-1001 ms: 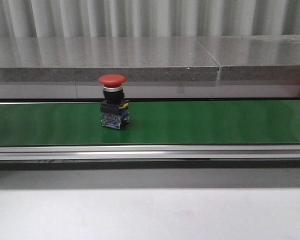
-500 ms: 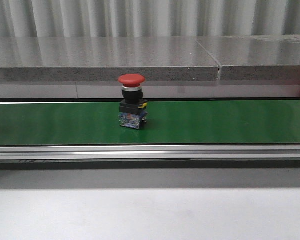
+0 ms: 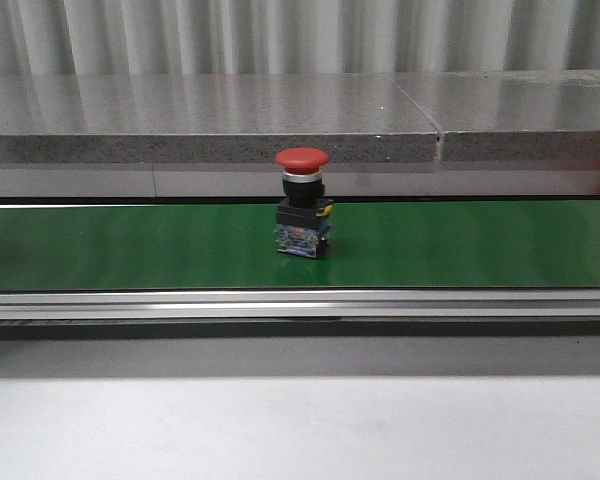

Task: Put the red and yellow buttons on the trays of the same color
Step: 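Set the yellow button onto the belt behind the red one, release, then reach the right gripper toward the red button arriving on the belt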

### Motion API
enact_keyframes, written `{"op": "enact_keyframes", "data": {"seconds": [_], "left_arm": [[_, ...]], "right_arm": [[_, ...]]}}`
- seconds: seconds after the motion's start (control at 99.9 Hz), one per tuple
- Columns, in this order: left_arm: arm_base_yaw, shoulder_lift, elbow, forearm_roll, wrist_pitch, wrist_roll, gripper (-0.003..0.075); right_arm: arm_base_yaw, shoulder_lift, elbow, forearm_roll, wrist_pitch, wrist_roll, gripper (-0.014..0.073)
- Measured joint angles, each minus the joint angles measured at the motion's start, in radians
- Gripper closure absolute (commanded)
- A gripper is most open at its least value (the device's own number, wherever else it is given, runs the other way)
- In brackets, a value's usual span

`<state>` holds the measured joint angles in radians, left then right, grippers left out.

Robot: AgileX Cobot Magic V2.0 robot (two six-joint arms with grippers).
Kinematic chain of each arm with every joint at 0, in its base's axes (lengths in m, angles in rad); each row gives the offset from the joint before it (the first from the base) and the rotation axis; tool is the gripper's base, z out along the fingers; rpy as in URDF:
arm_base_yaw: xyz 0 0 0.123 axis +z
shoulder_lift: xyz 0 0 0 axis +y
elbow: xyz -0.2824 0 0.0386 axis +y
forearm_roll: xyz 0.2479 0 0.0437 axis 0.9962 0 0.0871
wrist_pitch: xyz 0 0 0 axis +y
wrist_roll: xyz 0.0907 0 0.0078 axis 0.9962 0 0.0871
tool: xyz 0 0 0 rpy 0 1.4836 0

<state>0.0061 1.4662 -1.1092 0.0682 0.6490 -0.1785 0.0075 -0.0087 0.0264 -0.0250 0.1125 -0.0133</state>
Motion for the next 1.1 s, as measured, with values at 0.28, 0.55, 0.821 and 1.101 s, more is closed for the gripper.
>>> {"op": "enact_keyframes", "data": {"seconds": [0.28, 0.55, 0.821, 1.101], "left_arm": [[-0.090, -0.230, 0.020, 0.006, -0.026, 0.040, 0.0102], [-0.158, -0.586, 0.224, 0.006, -0.136, 0.042, 0.0102], [-0.158, -0.909, 0.465, 0.008, -0.149, 0.042, 0.0164], [-0.158, -1.100, 0.602, 0.008, -0.149, 0.042, 0.0671]], "right_arm": [[0.000, 0.000, 0.000, 0.000, 0.000, 0.000, 0.0662], [0.000, 0.000, 0.000, 0.000, 0.000, 0.000, 0.0662], [0.000, 0.000, 0.000, 0.000, 0.000, 0.000, 0.0662], [0.000, 0.000, 0.000, 0.000, -0.012, 0.000, 0.0662]]}}
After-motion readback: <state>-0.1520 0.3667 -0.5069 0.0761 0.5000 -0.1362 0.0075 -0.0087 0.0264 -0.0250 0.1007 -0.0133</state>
